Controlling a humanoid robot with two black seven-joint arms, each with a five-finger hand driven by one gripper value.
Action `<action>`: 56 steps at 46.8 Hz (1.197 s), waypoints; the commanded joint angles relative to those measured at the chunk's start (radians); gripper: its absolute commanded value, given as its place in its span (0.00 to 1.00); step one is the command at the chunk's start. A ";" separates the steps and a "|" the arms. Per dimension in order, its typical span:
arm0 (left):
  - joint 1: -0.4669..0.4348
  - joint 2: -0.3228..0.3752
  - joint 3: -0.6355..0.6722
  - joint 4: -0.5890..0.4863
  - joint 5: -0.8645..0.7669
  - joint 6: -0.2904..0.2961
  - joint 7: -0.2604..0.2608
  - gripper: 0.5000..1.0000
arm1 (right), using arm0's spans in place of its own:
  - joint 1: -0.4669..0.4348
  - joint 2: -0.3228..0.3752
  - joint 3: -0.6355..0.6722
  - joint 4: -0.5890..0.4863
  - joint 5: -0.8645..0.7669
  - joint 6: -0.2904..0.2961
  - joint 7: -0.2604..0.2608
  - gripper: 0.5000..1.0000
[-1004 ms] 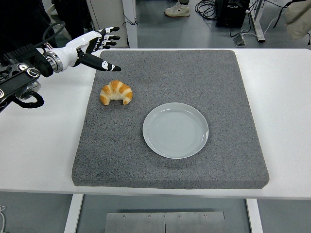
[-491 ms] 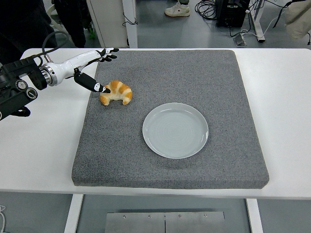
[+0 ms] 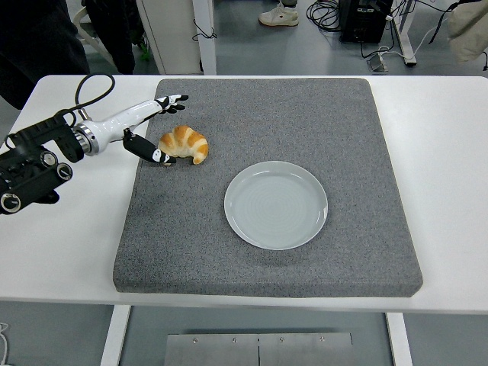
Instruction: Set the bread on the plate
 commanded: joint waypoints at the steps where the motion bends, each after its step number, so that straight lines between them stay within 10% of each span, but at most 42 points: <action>1: 0.012 -0.023 -0.002 0.042 -0.001 0.011 0.000 0.89 | 0.000 0.000 0.000 0.000 0.000 0.000 0.000 1.00; 38: 0.016 -0.155 0.048 0.184 -0.016 0.074 -0.003 0.86 | 0.000 0.000 0.000 0.000 0.001 0.000 0.000 1.00; 49: 0.016 -0.173 0.077 0.188 -0.018 0.098 0.002 0.51 | 0.000 0.000 0.000 0.000 0.000 -0.003 -0.002 1.00; 56: 0.015 -0.180 0.077 0.188 -0.021 0.100 0.006 0.00 | 0.000 0.000 0.000 0.000 0.000 -0.003 -0.002 1.00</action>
